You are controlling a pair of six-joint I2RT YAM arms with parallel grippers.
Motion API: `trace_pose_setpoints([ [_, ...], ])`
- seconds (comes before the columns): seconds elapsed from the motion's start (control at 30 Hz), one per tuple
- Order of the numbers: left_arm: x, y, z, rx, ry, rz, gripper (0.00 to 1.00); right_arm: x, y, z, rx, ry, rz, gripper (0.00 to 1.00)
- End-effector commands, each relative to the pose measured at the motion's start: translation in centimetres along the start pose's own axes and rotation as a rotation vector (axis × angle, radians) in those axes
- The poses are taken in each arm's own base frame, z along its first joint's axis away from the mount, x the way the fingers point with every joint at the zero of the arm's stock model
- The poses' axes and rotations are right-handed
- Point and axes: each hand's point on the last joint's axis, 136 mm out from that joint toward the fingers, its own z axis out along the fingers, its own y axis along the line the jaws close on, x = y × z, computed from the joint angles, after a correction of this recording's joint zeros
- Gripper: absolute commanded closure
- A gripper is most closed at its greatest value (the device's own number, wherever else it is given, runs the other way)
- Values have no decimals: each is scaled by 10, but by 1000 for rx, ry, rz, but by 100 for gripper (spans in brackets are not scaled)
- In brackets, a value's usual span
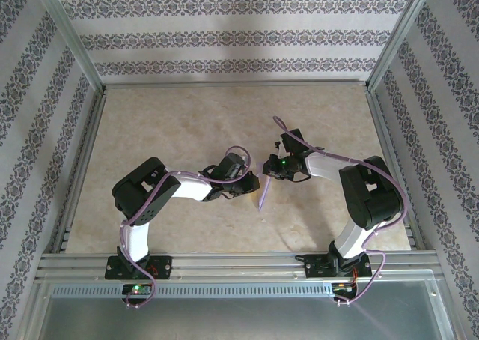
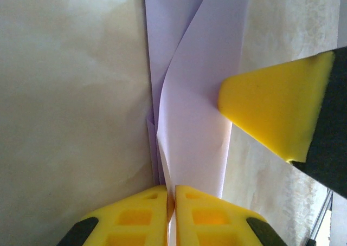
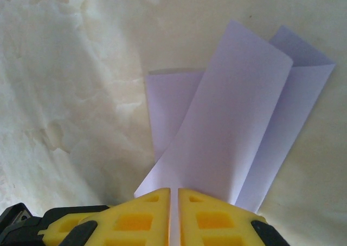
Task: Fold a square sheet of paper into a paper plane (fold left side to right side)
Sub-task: Fold the wing for the fifth time at the center of the table.
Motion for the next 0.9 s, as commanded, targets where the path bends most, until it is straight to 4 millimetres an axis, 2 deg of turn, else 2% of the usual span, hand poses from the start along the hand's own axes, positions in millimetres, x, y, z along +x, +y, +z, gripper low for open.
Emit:
trace_pose_setpoints([
  [0.0, 22, 24, 9, -85, 69, -5, 88, 8, -8, 4, 36, 21, -14, 86],
  [0.47, 23, 23, 12, -83, 79, -9, 88, 13, -19, 2, 58, 11, 5, 89],
  [0.6, 23, 23, 13, -81, 83, -9, 84, 15, -21, 1, 62, 9, 9, 90],
  [0.87, 23, 22, 12, -82, 75, -6, 83, 19, -32, 3, 75, 4, 24, 91],
])
